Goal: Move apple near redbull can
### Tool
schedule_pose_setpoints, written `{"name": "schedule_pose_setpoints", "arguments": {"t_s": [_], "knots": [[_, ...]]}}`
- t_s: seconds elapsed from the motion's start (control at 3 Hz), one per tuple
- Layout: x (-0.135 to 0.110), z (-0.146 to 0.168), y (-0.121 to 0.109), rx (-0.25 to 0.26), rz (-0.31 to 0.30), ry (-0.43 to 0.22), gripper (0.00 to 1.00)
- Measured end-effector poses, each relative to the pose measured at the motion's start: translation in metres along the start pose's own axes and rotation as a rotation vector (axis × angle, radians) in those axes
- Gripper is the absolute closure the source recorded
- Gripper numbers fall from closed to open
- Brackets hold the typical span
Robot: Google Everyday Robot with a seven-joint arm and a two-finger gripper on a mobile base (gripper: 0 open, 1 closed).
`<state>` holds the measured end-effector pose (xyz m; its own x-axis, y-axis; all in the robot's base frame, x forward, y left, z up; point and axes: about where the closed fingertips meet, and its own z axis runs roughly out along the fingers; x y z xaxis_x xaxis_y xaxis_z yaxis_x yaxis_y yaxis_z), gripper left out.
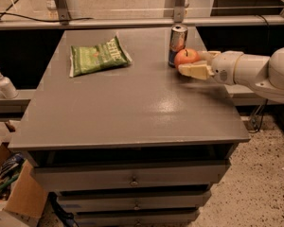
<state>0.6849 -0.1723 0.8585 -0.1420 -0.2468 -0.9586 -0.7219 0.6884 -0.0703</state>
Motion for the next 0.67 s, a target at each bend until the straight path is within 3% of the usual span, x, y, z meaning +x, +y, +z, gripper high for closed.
{"name": "schedule_pose_setpoints", "arguments": {"t_s": [0.33,0.67], "knots": [[0.0083,-0.0005,0.0008,0.004,0.032,0.004,0.82],[0.0129,0.0015,0.0031,0.001,0.049,0.010,0.58]]}}
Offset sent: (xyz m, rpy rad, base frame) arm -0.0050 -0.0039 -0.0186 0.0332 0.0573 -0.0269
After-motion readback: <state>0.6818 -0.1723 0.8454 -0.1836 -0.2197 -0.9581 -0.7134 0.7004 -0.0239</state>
